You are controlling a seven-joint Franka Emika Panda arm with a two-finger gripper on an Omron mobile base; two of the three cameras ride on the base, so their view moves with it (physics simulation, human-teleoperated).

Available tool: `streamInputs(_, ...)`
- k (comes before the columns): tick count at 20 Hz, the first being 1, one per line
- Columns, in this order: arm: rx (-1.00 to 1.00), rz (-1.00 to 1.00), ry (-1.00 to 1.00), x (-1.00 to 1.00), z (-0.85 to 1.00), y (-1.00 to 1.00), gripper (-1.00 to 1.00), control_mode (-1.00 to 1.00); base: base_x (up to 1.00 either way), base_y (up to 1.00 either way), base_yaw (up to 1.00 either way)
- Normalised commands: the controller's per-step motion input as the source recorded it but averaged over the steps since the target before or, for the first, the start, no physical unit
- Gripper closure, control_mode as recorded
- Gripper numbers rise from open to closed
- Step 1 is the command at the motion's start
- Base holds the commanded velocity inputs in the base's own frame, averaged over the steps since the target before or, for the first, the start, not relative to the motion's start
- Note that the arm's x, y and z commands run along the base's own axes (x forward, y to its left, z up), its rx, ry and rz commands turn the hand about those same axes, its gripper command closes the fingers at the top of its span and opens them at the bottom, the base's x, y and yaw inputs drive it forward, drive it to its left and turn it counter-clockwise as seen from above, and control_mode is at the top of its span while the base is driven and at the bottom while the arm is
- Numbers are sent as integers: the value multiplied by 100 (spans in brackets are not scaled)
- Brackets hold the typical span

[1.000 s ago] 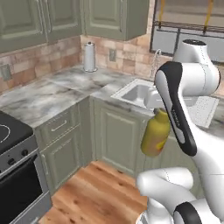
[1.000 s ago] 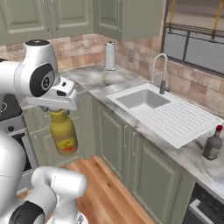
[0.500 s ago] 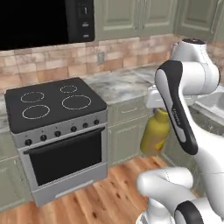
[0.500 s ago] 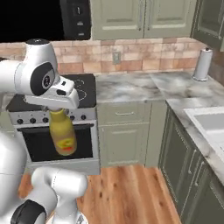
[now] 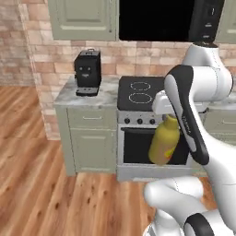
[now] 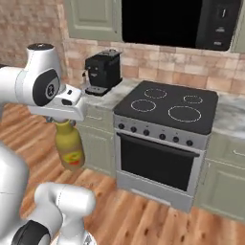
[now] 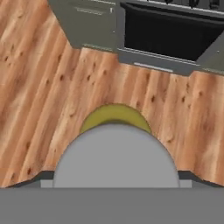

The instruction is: Place the drinks on the dining counter in a tight cluster.

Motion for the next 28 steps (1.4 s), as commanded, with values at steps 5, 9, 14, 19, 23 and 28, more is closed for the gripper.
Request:
streamInputs(5, 0, 0, 0, 0, 0, 0, 100, 100, -4, 63, 96)
streamInputs(9, 0, 0, 0, 0, 0, 0, 100, 100, -1, 62, 97)
streamInputs(14, 0, 0, 0, 0, 0, 0, 100, 100, 0, 55, 99)
streamInputs(19, 0, 0, 0, 0, 0, 0, 100, 100, 33, 4, 48)
streamInputs(23, 0, 0, 0, 0, 0, 0, 100, 100, 93, 0, 1)
streamInputs(28, 0, 0, 0, 0, 0, 0, 100, 100, 100, 0, 0)
